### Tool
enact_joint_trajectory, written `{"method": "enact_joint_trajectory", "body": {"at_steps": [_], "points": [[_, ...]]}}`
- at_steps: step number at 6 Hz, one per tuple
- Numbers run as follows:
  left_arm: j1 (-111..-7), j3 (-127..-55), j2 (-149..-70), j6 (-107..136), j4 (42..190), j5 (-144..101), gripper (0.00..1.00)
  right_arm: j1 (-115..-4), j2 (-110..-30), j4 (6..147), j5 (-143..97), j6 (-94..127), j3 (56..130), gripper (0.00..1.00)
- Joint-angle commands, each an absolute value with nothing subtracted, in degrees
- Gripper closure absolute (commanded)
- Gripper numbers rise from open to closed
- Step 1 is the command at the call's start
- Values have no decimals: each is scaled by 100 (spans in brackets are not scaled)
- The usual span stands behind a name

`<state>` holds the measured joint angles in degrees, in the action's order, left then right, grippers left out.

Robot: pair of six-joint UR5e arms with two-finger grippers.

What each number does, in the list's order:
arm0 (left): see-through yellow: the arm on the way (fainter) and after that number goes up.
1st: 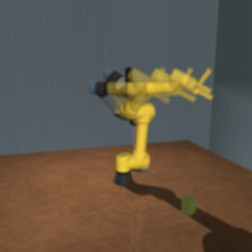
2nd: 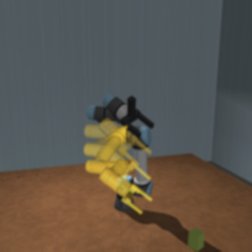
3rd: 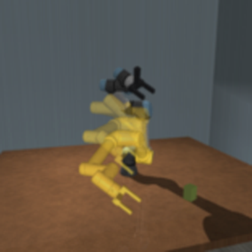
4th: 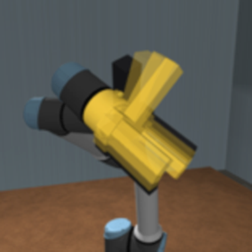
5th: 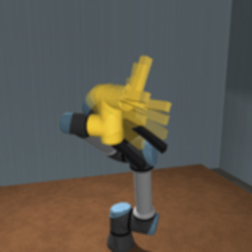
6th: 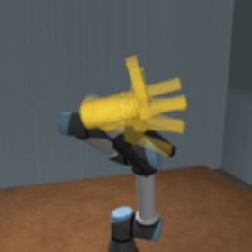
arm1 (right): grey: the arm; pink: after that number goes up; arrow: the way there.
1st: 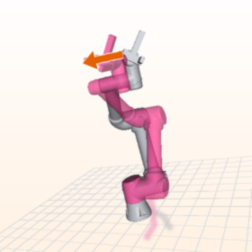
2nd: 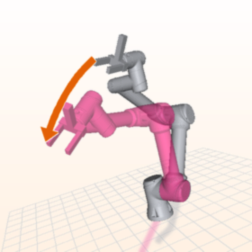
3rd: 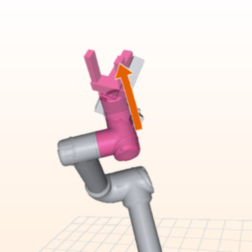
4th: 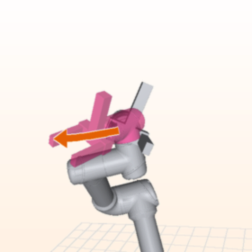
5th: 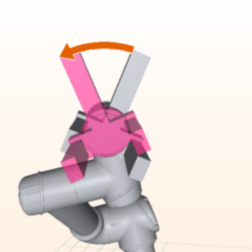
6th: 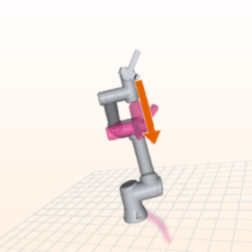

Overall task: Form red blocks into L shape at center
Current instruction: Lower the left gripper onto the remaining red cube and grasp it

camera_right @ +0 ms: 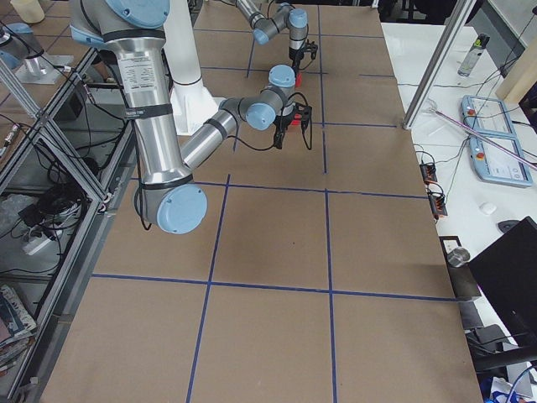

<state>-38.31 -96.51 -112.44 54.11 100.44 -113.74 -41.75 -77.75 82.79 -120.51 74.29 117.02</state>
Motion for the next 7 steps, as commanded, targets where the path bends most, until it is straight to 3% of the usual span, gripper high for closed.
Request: {"method": "enact_joint_trajectory", "body": {"at_steps": [1,2,4,5,7], "points": [[-3823,-9589,-11276,5318,10037,-11356,8,-4175,-7796,8279,-12041,7436,11751,0],[-3815,-9563,-11276,5317,10046,-11355,22,-4175,-7787,8279,-12041,7436,11760,0],[-3884,-9597,-11320,5413,10020,-11347,95,-4184,-7796,8279,-12032,7436,11760,0],[-4059,-9659,-11660,6058,9941,-11338,100,-4175,-7839,8279,-12032,7436,11751,0],[-4052,-9685,-11899,6721,9740,-11320,100,-4184,-7831,8279,-12032,7436,11760,0]]}}
